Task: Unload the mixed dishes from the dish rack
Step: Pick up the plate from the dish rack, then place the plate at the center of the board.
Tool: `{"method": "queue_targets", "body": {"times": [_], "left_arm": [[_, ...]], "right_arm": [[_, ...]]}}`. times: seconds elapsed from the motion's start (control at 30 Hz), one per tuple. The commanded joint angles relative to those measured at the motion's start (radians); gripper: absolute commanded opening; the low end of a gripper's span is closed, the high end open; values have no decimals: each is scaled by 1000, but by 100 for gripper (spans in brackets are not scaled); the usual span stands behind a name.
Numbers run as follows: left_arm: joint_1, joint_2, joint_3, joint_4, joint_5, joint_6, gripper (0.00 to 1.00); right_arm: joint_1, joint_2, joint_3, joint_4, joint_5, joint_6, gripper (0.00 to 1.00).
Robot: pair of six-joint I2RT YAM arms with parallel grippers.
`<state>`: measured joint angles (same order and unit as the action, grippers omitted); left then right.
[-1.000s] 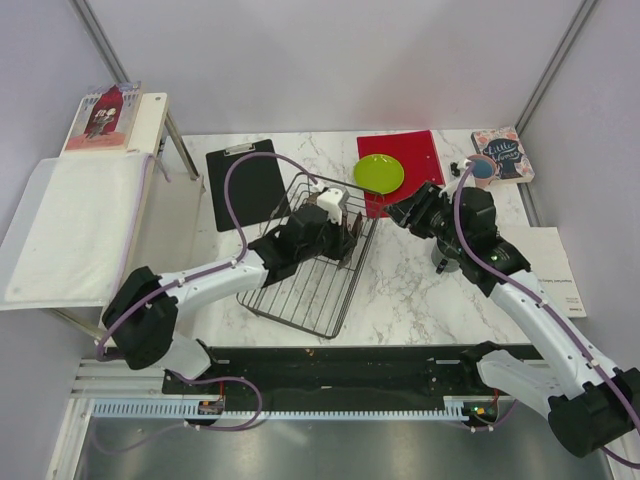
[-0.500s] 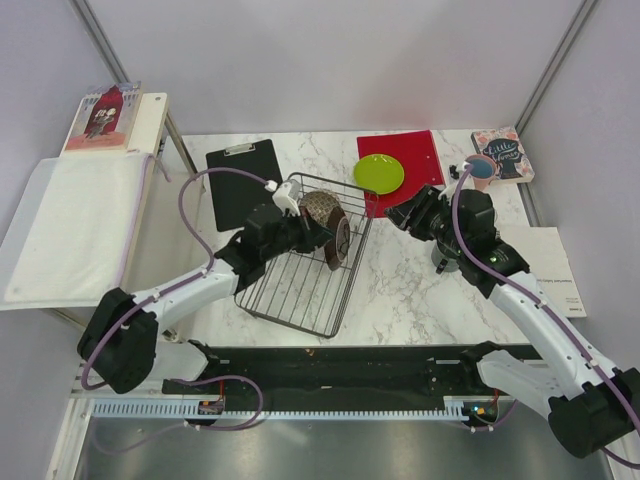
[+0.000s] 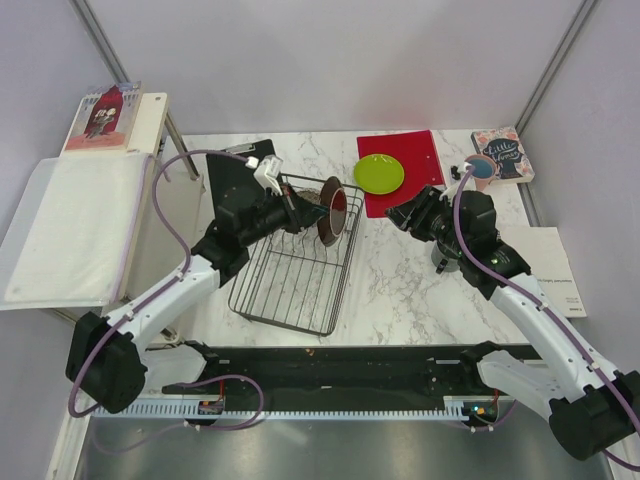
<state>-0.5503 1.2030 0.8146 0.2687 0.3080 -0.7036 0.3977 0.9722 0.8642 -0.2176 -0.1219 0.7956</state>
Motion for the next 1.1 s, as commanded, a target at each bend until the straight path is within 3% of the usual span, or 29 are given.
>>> {"method": "queue_targets", "body": {"times": [0.0, 0.13, 0.2, 0.23, 0.27, 0.47, 0.63, 1.07], "left_arm": [[-5, -68, 171, -58, 80, 160, 2], [-43, -77, 262, -262, -33, 405, 2], [-112, -98, 278, -354, -183, 505, 2], [-146, -106, 275, -367, -248, 624, 2], [-225, -120, 261, -373, -373, 689, 2], [-572, -94, 117, -218, -795, 1312, 2], [-726, -5, -8, 28, -924, 1674, 2], [-798, 96, 4, 164, -949, 1840, 2]], "right_arm": [[3, -18, 22, 5, 33, -13, 52], [1, -9, 67, -51, 56, -32, 52], [3, -10, 114, -100, 80, -42, 52], [1, -12, 131, -115, 90, -55, 52], [3, -12, 162, -143, 100, -61, 52], [3, 39, 242, -213, 78, -78, 54], [3, 88, 257, -216, -28, -73, 56], [3, 151, 230, -296, -131, -185, 57]]}}
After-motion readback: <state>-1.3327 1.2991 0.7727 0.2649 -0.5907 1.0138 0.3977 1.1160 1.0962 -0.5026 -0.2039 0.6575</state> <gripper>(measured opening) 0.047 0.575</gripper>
